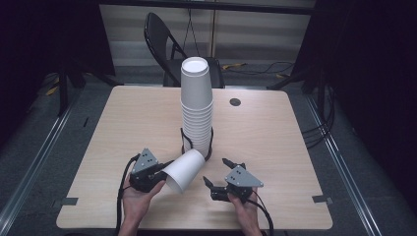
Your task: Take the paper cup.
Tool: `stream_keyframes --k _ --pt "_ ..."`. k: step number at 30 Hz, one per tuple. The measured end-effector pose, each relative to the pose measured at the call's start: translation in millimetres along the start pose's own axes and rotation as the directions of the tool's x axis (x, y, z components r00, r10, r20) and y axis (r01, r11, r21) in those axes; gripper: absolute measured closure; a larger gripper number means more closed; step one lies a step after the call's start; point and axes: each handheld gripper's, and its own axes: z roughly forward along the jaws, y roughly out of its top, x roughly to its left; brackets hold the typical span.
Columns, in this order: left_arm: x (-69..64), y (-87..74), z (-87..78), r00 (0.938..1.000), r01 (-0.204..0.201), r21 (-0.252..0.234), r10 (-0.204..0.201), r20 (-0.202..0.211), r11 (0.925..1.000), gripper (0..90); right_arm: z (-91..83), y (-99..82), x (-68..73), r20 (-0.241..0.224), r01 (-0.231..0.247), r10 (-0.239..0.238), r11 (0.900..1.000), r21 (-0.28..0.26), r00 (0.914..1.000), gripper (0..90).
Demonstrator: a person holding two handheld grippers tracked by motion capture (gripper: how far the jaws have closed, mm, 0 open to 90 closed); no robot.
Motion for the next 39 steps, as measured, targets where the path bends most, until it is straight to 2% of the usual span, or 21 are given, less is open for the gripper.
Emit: stream_keyframes --k 2,4,5,9,10,12,13,19,20,21,22,24,25,26,27,28,29,31,35,37,39 --pt "0.9 1.9 0.1 1.0000 -0.004 0.012 0.004 -0.001 0.9999 86.5 1.5 -1.2 1.1 -0.041 0.046 -0.045 0.9987 0.023 0.9981 15.2" --pt "3.1 3.6 0.9 1.0000 -0.001 0.029 0.001 0.002 0.9996 86.5 3.0 -2.9 5.0 -0.035 0.102 -0.101 0.9937 0.046 0.9943 15.2" --pt "4.3 3.9 1.8 0.9999 0.009 0.036 -0.010 0.011 0.9993 86.5 3.9 -3.8 6.0 -0.050 0.119 -0.116 0.9916 0.051 0.9919 15.2" --pt "6.3 4.8 3.2 0.9999 0.009 0.059 -0.009 0.008 0.9982 86.5 4.9 -4.4 9.7 -0.040 0.164 -0.162 0.9845 0.063 0.9860 15.2" --pt "6.4 5.7 4.3 1.0000 -0.005 0.076 0.005 0.007 0.9971 86.5 4.9 -4.4 9.7 -0.040 0.164 -0.162 0.9845 0.063 0.9860 15.2" --pt "5.5 7.9 6.5 0.9998 -0.021 0.103 0.021 0.007 0.9944 86.5 4.7 -3.1 12.6 -0.031 0.212 -0.211 0.9748 0.068 0.9771 15.1" --pt "5.5 7.9 6.5 0.9998 -0.021 0.103 0.021 0.007 0.9944 86.5 4.7 -3.1 12.6 -0.031 0.212 -0.211 0.9748 0.068 0.9771 15.1" --pt "5.1 12.8 11.7 0.9991 -0.030 0.171 0.025 0.034 0.9848 86.6 4.0 0.9 19.6 -0.035 0.271 -0.269 0.9616 0.045 0.9624 13.6" --pt "5.0 13.5 12.5 0.9989 -0.034 0.178 0.028 0.037 0.9834 86.5 4.4 1.8 21.6 -0.047 0.293 -0.291 0.9548 0.048 0.9555 13.6" --pt "5.3 14.9 13.3 0.9984 -0.046 0.199 0.038 0.042 0.9788 86.5 4.4 1.8 21.6 -0.047 0.293 -0.291 0.9548 0.048 0.9555 13.6" --pt "5.0 16.1 14.5 0.9983 -0.048 0.211 0.041 0.041 0.9764 86.6 5.5 2.7 24.8 -0.062 0.336 -0.332 0.9395 0.069 0.9413 13.7" --pt "4.1 17.8 16.4 0.9974 -0.058 0.238 0.046 0.054 0.9697 86.7 5.8 3.0 25.8 -0.067 0.342 -0.338 0.9366 0.075 0.9389 13.7" --pt "3.5 18.1 16.8 0.9978 -0.054 0.234 0.044 0.051 0.9707 86.7 6.3 3.6 26.8 -0.074 0.346 -0.341 0.9350 0.077 0.9372 13.7" --pt "3.8 18.3 17.6 0.9976 -0.054 0.238 0.042 0.054 0.9697 86.7 7.1 4.5 29.3 -0.075 0.362 -0.357 0.9287 0.078 0.9311 13.7" --pt "3.8 18.4 18.3 0.9974 -0.055 0.244 0.042 0.059 0.9683 86.7 7.1 4.5 29.3 -0.075 0.362 -0.357 0.9287 0.078 0.9311 13.7" --pt "3.6 18.4 19.4 0.9977 -0.049 0.251 0.035 0.058 0.9668 86.7 7.4 4.9 30.1 -0.074 0.374 -0.369 0.9241 0.079 0.9267 13.7" --pt "3.4 18.7 21.4 0.9971 -0.054 0.266 0.037 0.066 0.9624 86.7 7.7 6.0 32.4 -0.064 0.401 -0.397 0.9126 0.078 0.9155 13.7" --pt "3.3 19.2 22.2 0.9967 -0.058 0.276 0.040 0.071 0.9593 86.7 7.8 6.6 33.6 -0.061 0.409 -0.405 0.9100 0.069 0.9122 13.7" --pt "3.0 22.4 25.1 0.9960 -0.058 0.291 0.036 0.081 0.9550 86.7 9.9 9.3 40.5 -0.099 0.455 -0.449 0.8896 0.044 0.8881 13.7" --pt "0.8 25.8 26.3 0.9943 -0.072 0.308 0.043 0.097 0.9487 86.7 10.8 10.2 43.6 -0.070 0.484 -0.481 0.8741 0.039 0.8740 13.6" --pt "-0.5 26.9 27.4 0.9940 -0.085 0.319 0.059 0.092 0.9440 86.7 11.8 11.3 46.0 -0.068 0.516 -0.513 0.8558 0.038 0.8557 13.5"
